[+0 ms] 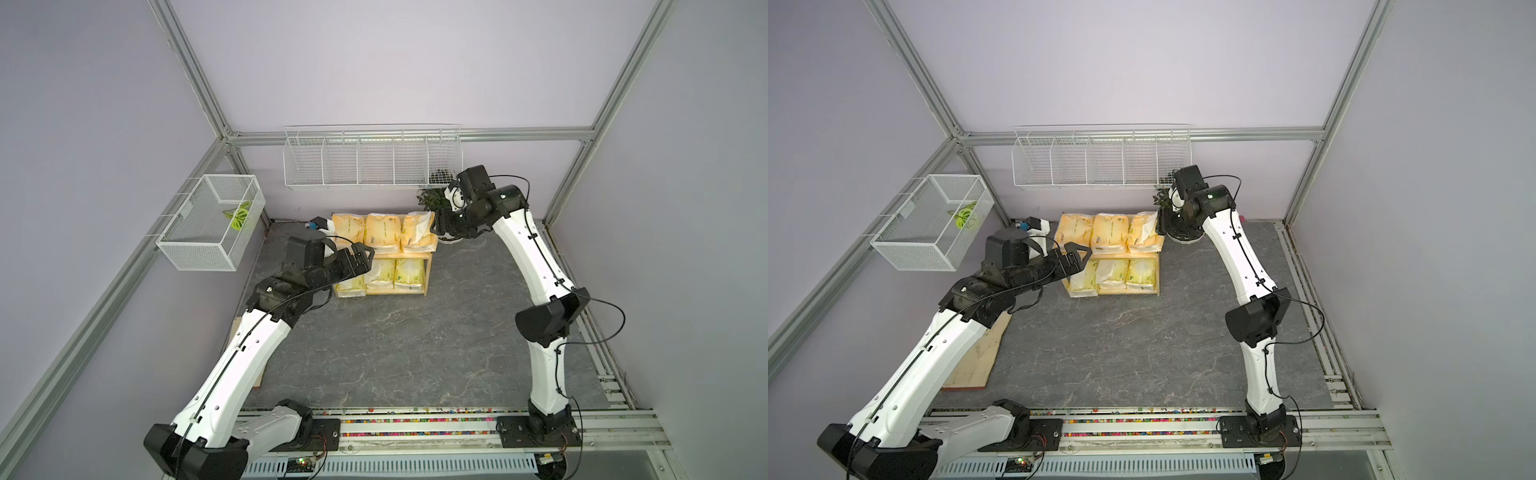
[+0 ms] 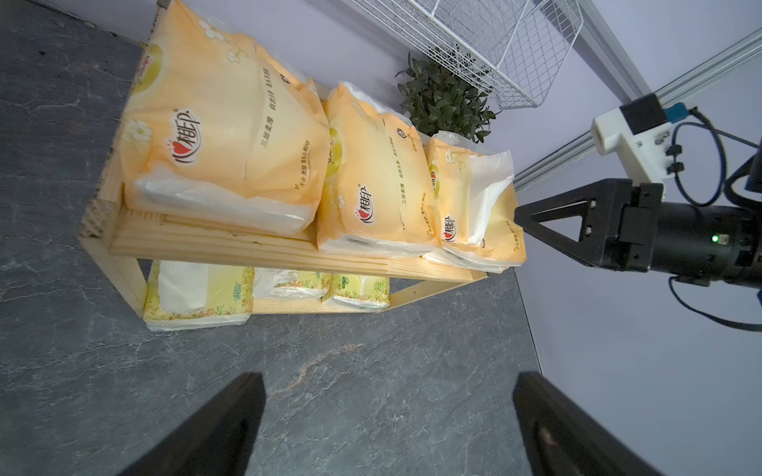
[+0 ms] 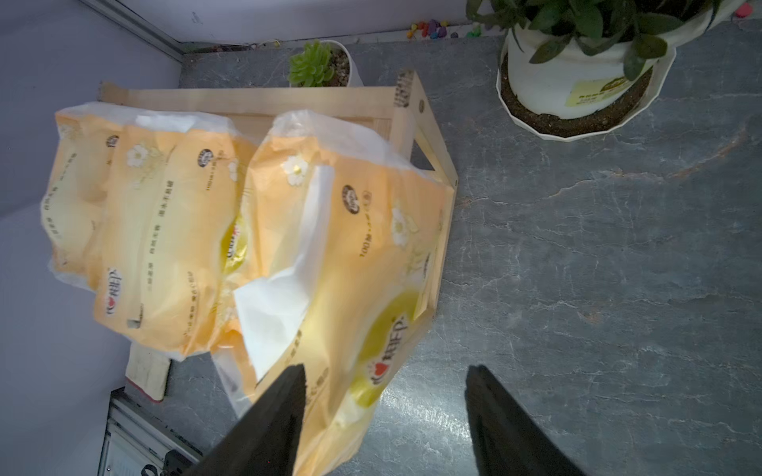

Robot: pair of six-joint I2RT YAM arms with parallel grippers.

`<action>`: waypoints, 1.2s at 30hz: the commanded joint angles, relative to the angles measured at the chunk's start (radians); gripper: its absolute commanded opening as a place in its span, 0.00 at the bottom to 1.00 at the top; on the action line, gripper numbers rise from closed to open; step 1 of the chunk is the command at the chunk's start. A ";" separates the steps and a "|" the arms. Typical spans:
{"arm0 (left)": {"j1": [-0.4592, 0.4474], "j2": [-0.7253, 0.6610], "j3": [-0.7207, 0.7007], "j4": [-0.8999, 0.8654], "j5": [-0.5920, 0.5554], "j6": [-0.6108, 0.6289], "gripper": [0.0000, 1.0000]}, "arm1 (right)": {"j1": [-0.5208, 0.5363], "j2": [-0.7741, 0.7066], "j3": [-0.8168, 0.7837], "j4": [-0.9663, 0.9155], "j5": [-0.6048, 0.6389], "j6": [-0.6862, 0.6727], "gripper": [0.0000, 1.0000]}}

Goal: Place the tissue boxes on the shelf by color
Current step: Place a box of tissues on the shelf, then adjust the box of tissues on the shelf.

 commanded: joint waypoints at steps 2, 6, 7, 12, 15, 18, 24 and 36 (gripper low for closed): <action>0.003 -0.017 0.010 0.002 0.008 0.008 1.00 | 0.015 0.044 0.049 -0.029 0.014 -0.006 0.66; 0.004 -0.018 0.005 0.002 0.006 0.008 1.00 | 0.027 0.063 0.055 -0.009 -0.004 0.013 0.65; 0.004 -0.019 0.005 0.002 0.006 0.007 1.00 | 0.030 0.066 0.056 -0.004 -0.009 0.018 0.65; 0.004 -0.023 0.000 0.002 0.004 0.005 1.00 | 0.052 0.082 0.068 0.023 -0.027 0.035 0.65; 0.003 -0.025 -0.007 0.004 0.004 0.002 1.00 | 0.066 0.090 0.075 0.038 -0.045 0.048 0.64; 0.004 -0.028 -0.014 0.006 0.006 0.000 1.00 | 0.082 0.101 0.084 0.049 -0.056 0.054 0.64; 0.004 -0.032 -0.023 0.008 0.007 -0.009 1.00 | 0.100 0.111 0.095 0.051 -0.040 0.048 0.64; 0.004 -0.030 -0.005 0.013 0.020 -0.009 1.00 | 0.028 0.024 0.090 -0.016 0.134 0.001 0.69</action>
